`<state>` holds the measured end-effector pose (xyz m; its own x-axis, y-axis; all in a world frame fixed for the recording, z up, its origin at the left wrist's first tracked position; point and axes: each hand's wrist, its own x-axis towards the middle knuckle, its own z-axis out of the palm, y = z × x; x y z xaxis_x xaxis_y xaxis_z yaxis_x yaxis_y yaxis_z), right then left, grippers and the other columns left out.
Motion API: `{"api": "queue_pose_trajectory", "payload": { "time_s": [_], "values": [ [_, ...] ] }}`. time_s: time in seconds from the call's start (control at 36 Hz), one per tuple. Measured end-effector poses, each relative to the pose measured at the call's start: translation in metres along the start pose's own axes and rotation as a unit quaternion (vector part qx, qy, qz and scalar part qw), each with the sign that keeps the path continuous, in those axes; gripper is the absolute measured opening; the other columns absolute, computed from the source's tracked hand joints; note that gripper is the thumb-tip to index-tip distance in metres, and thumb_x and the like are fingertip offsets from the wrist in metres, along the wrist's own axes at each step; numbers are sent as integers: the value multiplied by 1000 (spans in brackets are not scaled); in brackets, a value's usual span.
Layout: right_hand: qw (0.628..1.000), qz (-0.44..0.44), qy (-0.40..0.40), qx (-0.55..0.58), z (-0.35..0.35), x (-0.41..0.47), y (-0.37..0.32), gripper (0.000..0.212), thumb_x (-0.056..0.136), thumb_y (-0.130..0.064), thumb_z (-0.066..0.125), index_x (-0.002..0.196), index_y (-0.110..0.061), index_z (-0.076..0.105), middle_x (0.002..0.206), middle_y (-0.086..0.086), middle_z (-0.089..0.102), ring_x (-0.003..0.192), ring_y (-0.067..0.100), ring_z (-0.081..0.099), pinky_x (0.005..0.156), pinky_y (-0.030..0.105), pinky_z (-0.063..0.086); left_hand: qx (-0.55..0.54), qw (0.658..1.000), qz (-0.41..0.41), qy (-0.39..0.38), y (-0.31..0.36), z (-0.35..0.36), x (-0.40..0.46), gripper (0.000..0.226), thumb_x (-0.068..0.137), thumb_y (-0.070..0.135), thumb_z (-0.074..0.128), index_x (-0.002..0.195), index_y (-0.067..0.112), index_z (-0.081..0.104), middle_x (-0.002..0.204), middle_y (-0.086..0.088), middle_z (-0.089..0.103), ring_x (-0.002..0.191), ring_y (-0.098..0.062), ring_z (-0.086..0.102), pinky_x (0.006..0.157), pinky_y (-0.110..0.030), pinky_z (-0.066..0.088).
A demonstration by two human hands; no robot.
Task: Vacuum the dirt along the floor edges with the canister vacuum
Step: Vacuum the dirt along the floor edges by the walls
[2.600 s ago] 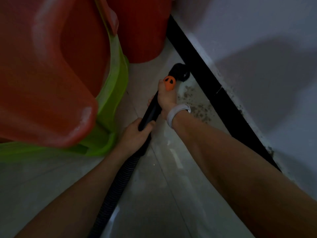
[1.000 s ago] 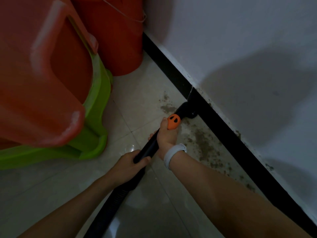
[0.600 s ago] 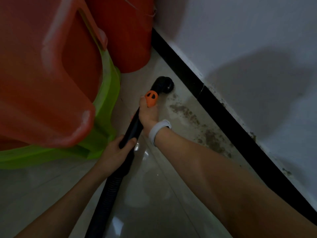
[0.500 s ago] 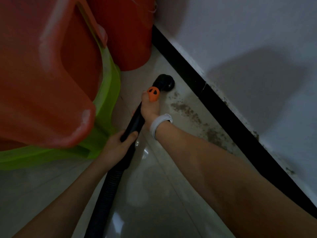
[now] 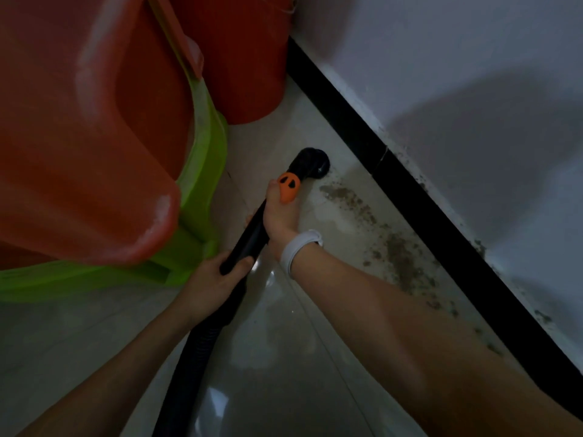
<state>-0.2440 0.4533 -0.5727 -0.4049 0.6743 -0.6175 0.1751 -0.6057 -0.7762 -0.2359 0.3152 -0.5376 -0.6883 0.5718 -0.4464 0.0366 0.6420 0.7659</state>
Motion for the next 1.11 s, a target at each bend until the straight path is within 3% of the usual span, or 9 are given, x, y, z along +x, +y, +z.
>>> {"api": "queue_pose_trajectory", "payload": {
  "time_s": [0.11, 0.25, 0.42, 0.58, 0.75, 0.81, 0.94, 1.03, 1.11],
  "values": [
    [999, 25, 6, 25, 4, -16, 21, 85, 56, -72, 52, 121, -18, 50, 96, 11, 61, 98, 41, 66, 89, 57, 53, 23, 1000, 2, 11, -13, -6, -17, 23, 92, 23, 61, 80, 4, 62, 55, 5, 63, 49, 1, 58, 44, -10, 39],
    [999, 27, -6, 33, -1, -31, 44, 72, 57, -74, 51, 108, -24, 47, 100, 13, 62, 101, 42, 64, 91, 58, 52, 32, 999, 2, -2, -29, -13, -39, 23, 88, 30, 65, 75, 11, 63, 61, -4, 66, 51, -3, 58, 49, -16, 42],
    [997, 48, 18, 55, -3, -47, 63, 90, 55, -79, 48, 124, -21, 47, 114, 17, 65, 103, 40, 64, 94, 56, 50, 36, 999, 6, -8, -37, -17, -56, 24, 88, 23, 68, 66, 26, 60, 55, 2, 63, 47, -6, 57, 48, -20, 42],
    [997, 35, 27, 65, -19, -44, 57, 68, 61, -69, 53, 102, -15, 51, 83, 13, 61, 84, 43, 66, 81, 57, 55, 20, 999, 5, -33, -34, -9, -53, 12, 74, 44, 58, 67, 35, 60, 55, 5, 62, 48, -7, 58, 47, -20, 42],
    [997, 48, 4, 60, -31, -20, 33, 39, 93, -42, 56, 114, -11, 50, 73, 10, 54, 57, 26, 57, 58, 37, 55, 9, 1000, 18, -17, -22, 6, -33, 52, 70, 57, 58, 72, 6, 57, 54, 9, 58, 49, -3, 54, 48, -17, 39],
    [997, 52, -5, 57, -32, -11, 22, 36, 96, -38, 54, 119, -11, 50, 72, 9, 53, 54, 23, 55, 53, 33, 53, 5, 1000, 18, -9, -16, 10, -22, 47, 80, 49, 61, 78, 2, 59, 58, 5, 60, 50, 0, 54, 49, -16, 39],
    [1000, 30, -4, 4, -10, 10, -1, 61, 62, -68, 54, 100, -20, 55, 89, 7, 59, 99, 40, 65, 94, 54, 51, -4, 1000, 14, 0, -3, 14, 7, 24, 92, 30, 60, 75, 14, 60, 65, 1, 63, 49, 3, 55, 48, -13, 42],
    [1000, 11, 12, 1, -7, 46, 2, 92, 46, -73, 52, 119, -17, 53, 99, 9, 61, 106, 38, 64, 95, 55, 50, -24, 999, 15, 18, 9, 19, 20, 28, 92, 28, 61, 67, 15, 56, 58, 2, 58, 43, 4, 51, 45, -13, 40],
    [1000, -7, 3, -3, -10, 41, -18, 74, 59, -65, 57, 113, -15, 53, 94, 15, 63, 91, 37, 66, 87, 57, 54, -20, 999, 13, 37, 20, 25, 28, 28, 92, 27, 60, 68, 14, 55, 58, 2, 57, 40, 6, 51, 41, -8, 37]
  ]
}}
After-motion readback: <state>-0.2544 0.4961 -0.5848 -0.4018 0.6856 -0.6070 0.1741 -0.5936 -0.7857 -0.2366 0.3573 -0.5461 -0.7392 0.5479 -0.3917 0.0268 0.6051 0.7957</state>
